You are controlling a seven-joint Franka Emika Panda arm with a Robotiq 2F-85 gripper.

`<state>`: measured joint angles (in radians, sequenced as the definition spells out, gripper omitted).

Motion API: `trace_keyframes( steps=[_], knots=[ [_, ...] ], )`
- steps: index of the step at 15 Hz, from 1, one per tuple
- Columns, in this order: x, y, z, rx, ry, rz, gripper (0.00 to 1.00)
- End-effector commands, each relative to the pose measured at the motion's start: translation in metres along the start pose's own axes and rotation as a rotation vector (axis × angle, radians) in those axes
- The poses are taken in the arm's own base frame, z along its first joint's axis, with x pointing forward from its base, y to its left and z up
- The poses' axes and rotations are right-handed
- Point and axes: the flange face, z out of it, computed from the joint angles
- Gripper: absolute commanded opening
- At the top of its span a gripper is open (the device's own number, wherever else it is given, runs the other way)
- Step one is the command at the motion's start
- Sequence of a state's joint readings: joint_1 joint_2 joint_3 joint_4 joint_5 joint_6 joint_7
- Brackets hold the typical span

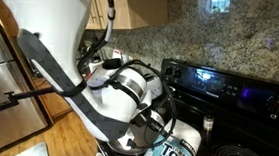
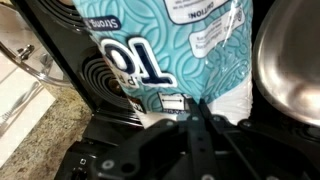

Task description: Pick the paper towels and put them on the pan

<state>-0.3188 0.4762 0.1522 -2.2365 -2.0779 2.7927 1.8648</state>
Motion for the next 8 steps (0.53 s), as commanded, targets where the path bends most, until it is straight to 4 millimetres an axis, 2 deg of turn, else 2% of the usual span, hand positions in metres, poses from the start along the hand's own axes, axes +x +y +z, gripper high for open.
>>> trace_keyframes(
  steps=[1,8],
  knots=[
    [-0.005,0.006,-0.043,-0.003,0.085,0.04,0.01],
    [-0.035,0.013,-0.093,-0.001,0.195,0.167,0.01]
  ],
)
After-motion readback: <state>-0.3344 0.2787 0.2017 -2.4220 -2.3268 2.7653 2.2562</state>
